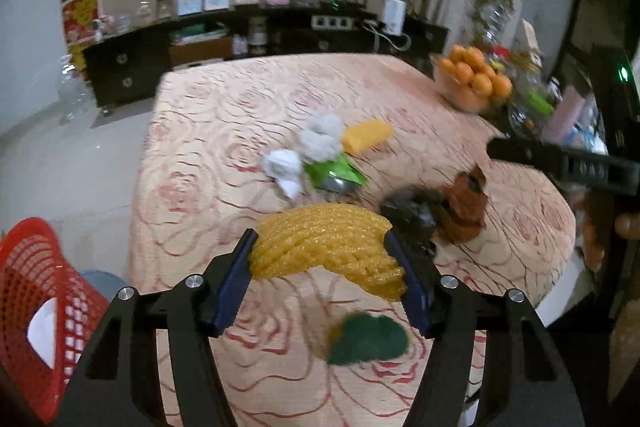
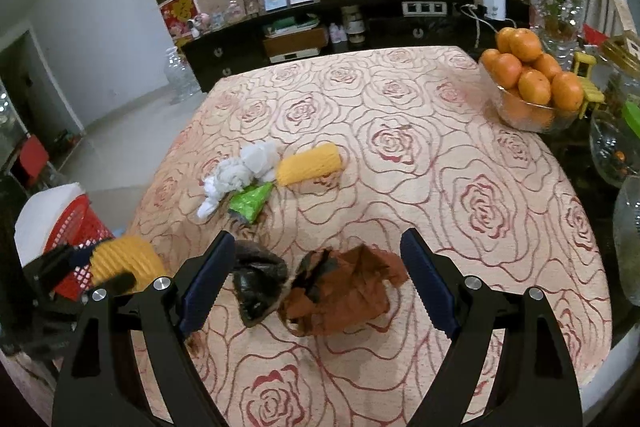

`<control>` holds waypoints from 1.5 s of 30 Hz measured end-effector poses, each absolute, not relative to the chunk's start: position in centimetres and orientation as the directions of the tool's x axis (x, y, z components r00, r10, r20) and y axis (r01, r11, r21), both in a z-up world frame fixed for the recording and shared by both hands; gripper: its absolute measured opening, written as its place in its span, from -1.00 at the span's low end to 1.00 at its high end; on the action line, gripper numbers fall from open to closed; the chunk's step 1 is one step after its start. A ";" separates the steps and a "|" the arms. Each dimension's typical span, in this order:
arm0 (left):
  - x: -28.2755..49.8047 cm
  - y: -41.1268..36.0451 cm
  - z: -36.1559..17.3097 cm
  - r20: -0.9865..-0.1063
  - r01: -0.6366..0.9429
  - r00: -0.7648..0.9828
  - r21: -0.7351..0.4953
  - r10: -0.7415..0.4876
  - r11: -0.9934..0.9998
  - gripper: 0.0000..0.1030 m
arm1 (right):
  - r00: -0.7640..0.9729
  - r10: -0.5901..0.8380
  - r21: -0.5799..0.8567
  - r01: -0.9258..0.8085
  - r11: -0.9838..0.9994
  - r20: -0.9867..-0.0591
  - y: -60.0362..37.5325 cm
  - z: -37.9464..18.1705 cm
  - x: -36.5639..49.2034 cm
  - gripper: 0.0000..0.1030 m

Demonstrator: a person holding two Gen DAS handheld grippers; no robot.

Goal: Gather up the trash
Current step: 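Close the left tool on the yellow foam mesh and lift it, then grasp the black plastic bag with the right tool while the left tool holds the mesh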

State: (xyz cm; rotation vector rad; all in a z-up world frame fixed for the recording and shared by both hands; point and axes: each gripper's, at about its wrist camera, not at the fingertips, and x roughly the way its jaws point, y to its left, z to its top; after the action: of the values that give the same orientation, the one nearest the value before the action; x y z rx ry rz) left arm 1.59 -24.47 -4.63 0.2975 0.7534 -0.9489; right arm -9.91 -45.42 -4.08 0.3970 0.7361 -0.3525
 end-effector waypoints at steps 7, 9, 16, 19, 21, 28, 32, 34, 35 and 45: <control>3.1 -22.2 -3.2 -0.666 0.768 0.425 -0.093 -0.613 0.634 0.21 | 0.698 -0.101 0.230 0.365 0.902 -0.709 -43.0 -4.8 -7.8 0.59; 3.4 -21.7 -2.9 -0.660 0.756 0.436 -0.101 -0.612 0.647 0.21 | 0.694 -0.090 0.219 0.344 0.913 -0.715 -42.1 -5.3 -7.0 0.59; 3.8 -20.5 -2.3 -0.647 0.736 0.460 -0.106 -0.609 0.669 0.21 | 0.670 -0.092 0.151 0.295 0.944 -0.737 -39.5 -7.0 -4.3 0.59; 3.8 -20.2 -2.2 -0.645 0.733 0.464 -0.106 -0.608 0.672 0.21 | 0.638 -0.096 0.134 0.303 0.944 -0.764 -39.4 -8.3 -3.3 0.54; 3.8 -20.0 -2.1 -0.643 0.731 0.467 -0.106 -0.607 0.675 0.21 | 0.612 -0.102 0.126 0.318 0.940 -0.785 -39.7 -9.3 -2.8 0.49; 3.9 -19.4 -1.9 -0.638 0.727 0.471 -0.109 -0.609 0.678 0.21 | 0.590 -0.112 0.101 0.315 0.944 -0.799 -39.6 -10.8 -2.1 0.26; 3.9 -19.4 -2.0 -0.640 0.726 0.472 -0.108 -0.606 0.679 0.21 | 0.590 -0.073 0.095 0.248 0.964 -0.804 -38.2 -11.1 -1.3 0.08; 3.9 -19.2 -1.9 -0.641 0.724 0.474 -0.107 -0.604 0.682 0.21 | 0.579 -0.087 0.062 0.233 0.970 -0.811 -37.6 -11.3 -1.0 0.03; 3.9 -19.1 -1.9 -0.641 0.723 0.474 -0.107 -0.603 0.683 0.21 | 0.569 -0.105 0.040 0.237 0.971 -0.815 -37.5 -11.4 -0.8 0.03; 4.3 -18.4 -1.9 -0.641 0.716 0.487 -0.097 -0.594 0.691 0.21 | 0.532 -0.179 -0.054 0.242 0.969 -0.828 -37.7 -12.4 -0.9 -0.07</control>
State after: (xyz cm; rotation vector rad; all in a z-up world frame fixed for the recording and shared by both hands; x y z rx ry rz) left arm 4.33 -18.38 -1.86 0.1928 0.6992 -0.8024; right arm -0.89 -37.71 -12.38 0.0698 0.9786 -0.2516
